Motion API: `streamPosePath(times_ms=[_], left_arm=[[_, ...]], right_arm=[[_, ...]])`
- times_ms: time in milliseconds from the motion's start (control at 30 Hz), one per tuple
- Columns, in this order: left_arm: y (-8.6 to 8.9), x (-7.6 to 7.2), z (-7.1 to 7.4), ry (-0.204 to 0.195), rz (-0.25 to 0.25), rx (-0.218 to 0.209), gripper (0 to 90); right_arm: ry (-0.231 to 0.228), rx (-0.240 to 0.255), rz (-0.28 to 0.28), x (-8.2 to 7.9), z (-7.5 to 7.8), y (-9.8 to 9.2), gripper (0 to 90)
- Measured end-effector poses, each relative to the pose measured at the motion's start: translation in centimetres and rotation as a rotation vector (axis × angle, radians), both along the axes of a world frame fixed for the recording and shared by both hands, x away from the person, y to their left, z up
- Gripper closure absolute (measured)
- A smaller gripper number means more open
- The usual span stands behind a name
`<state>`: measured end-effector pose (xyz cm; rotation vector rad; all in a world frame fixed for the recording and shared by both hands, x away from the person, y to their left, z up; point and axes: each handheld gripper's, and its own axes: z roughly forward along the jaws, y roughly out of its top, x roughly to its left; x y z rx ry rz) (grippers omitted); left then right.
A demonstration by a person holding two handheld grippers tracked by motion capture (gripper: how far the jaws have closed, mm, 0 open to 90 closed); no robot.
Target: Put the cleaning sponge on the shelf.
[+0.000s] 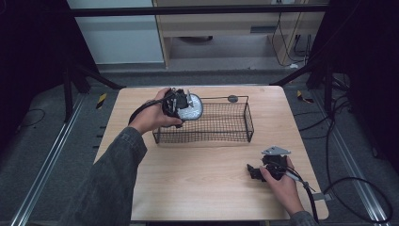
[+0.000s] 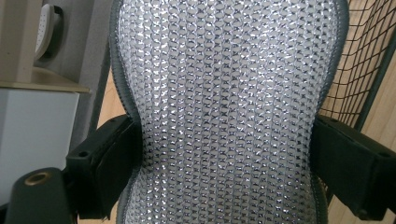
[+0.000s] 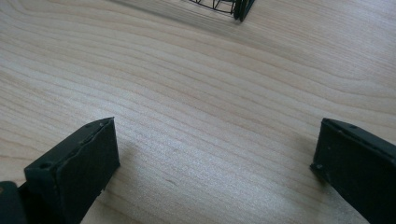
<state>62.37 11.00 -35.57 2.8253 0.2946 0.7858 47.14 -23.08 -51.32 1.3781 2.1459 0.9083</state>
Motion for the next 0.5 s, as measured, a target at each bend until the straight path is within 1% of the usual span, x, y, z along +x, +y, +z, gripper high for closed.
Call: streamPosePath(times_ms=[100,200,233,300,333,400,500], left_arm=[[0.1,0.1,-0.1,-0.004,0.003,-0.002,10.6],[0.1,0.1,-0.4,0.000,0.003,0.007,10.6],[0.1,0.2,-0.5,-0.004,0.006,0.002,10.6],[0.2,0.3,-0.8,0.003,0.008,-0.006,10.6],[0.2,0.3,-0.8,0.003,0.008,-0.006,10.6],[0.2,0.5,-1.3,0.013,0.008,0.003,10.6],[0.1,0.5,-1.6,0.015,0.008,-0.001,10.6]], right_arm=[[0.000,0.002,-0.001,0.0,0.0,0.0,0.4],[0.000,0.001,-0.001,0.0,0.0,0.0,0.4],[0.000,0.002,-0.001,0.0,0.0,0.0,0.4],[0.000,0.002,-0.001,0.0,0.0,0.0,0.4],[0.000,0.002,-0.001,0.0,0.0,0.0,0.4],[0.000,0.002,-0.001,0.0,0.0,0.0,0.4],[-0.001,0.000,-0.001,0.0,0.0,0.0,0.4]])
